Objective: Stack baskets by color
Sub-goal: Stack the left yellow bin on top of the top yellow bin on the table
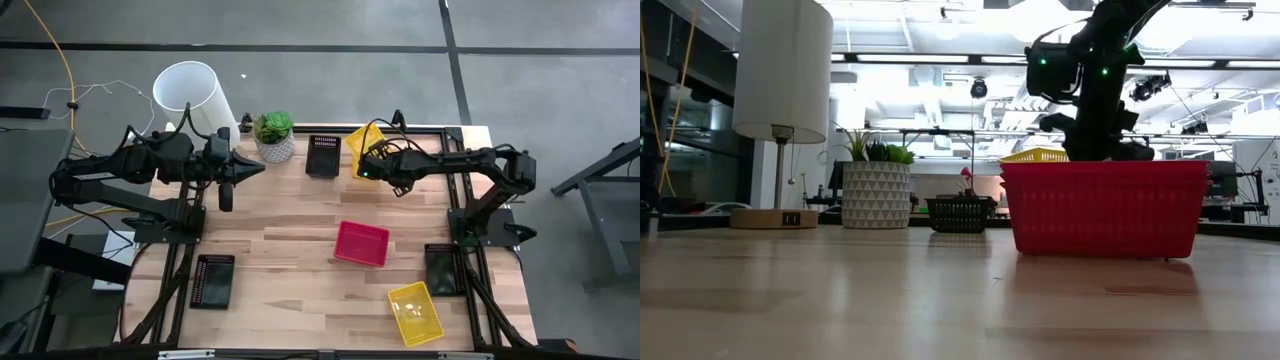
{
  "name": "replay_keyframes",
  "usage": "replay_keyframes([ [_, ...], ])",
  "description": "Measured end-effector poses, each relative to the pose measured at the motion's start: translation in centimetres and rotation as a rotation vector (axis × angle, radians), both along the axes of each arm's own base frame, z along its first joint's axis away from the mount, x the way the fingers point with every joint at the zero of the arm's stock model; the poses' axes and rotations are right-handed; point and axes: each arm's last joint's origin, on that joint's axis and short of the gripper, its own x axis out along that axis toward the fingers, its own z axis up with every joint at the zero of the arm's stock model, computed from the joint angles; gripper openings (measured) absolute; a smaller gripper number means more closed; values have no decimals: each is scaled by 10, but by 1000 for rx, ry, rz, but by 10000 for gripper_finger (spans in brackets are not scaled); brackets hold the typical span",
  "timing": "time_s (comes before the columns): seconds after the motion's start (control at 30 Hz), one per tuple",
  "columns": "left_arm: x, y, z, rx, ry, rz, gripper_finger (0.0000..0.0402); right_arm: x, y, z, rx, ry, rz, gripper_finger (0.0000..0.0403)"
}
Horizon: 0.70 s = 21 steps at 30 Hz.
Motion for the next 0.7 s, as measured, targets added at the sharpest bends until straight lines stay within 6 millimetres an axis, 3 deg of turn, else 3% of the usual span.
replay_keyframes([
  [0.2, 0, 0, 0, 0, 0, 2, 0, -1, -1, 0, 10, 17, 10, 0],
  [0.43, 0, 0, 0, -23, -7, 8, 0, -11, -7, -3, 121, 199, 182, 0],
  [0.7, 0, 0, 0, -51, -15, 24, 0, -28, -19, 16, 126, 344, 397, 0],
])
